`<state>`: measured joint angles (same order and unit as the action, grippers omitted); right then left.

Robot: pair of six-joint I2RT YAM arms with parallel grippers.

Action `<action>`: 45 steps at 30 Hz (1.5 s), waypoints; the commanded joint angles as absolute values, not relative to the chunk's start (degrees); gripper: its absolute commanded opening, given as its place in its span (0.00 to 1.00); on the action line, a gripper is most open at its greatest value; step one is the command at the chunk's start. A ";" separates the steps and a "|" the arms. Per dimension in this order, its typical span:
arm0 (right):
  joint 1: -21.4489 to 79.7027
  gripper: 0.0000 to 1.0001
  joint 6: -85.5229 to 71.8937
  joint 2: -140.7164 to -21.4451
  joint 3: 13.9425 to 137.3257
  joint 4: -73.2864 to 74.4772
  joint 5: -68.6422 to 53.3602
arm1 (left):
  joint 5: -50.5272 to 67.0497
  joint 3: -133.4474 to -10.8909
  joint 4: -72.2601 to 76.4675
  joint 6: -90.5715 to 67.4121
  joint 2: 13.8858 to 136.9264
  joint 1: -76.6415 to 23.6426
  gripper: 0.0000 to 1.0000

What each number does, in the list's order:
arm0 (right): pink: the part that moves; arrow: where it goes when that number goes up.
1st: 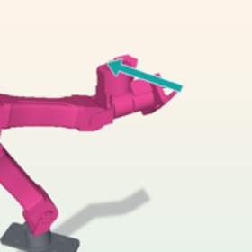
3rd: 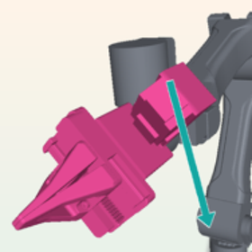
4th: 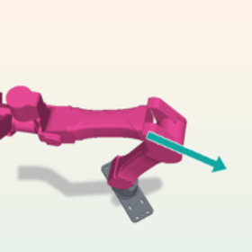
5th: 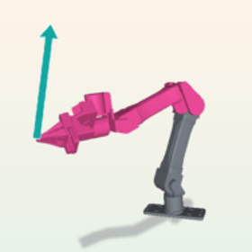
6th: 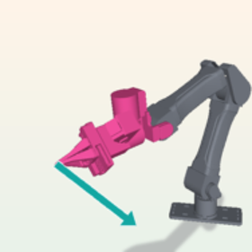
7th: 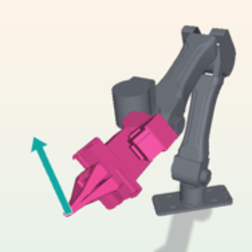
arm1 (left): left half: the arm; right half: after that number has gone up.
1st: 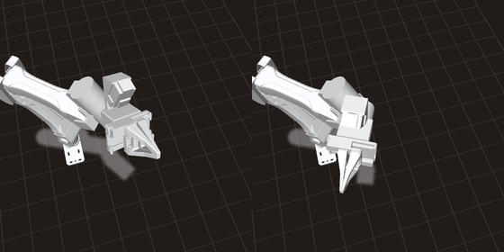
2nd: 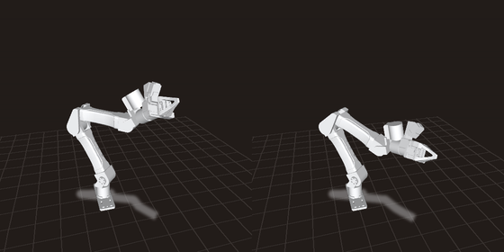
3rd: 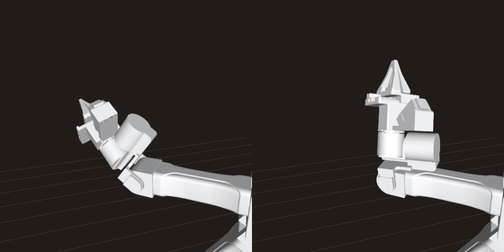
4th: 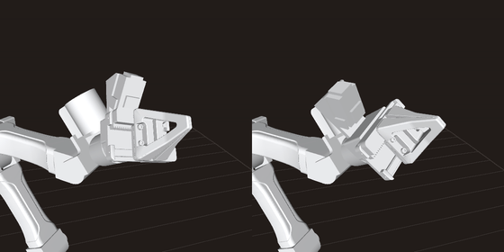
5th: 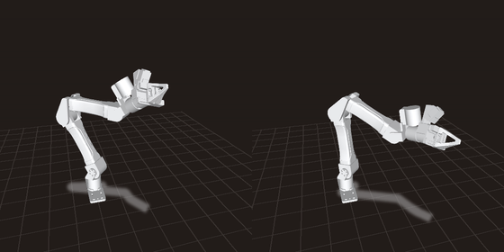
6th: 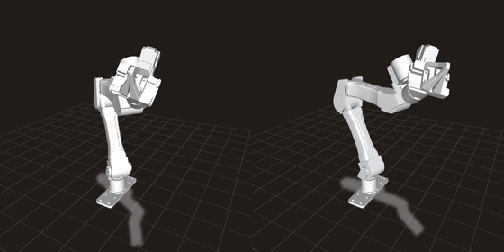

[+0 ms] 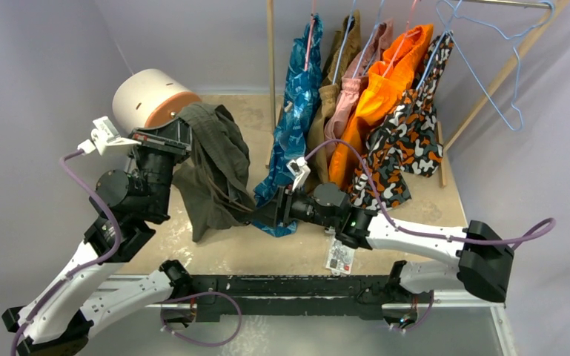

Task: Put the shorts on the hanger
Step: Adjust the shorts at the center of the board.

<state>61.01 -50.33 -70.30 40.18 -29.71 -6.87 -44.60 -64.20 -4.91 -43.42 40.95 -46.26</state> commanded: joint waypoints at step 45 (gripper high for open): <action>60.66 0.00 -13.80 -57.24 78.05 19.90 28.59 | -17.23 -59.76 -28.30 -38.20 33.01 -46.14 0.00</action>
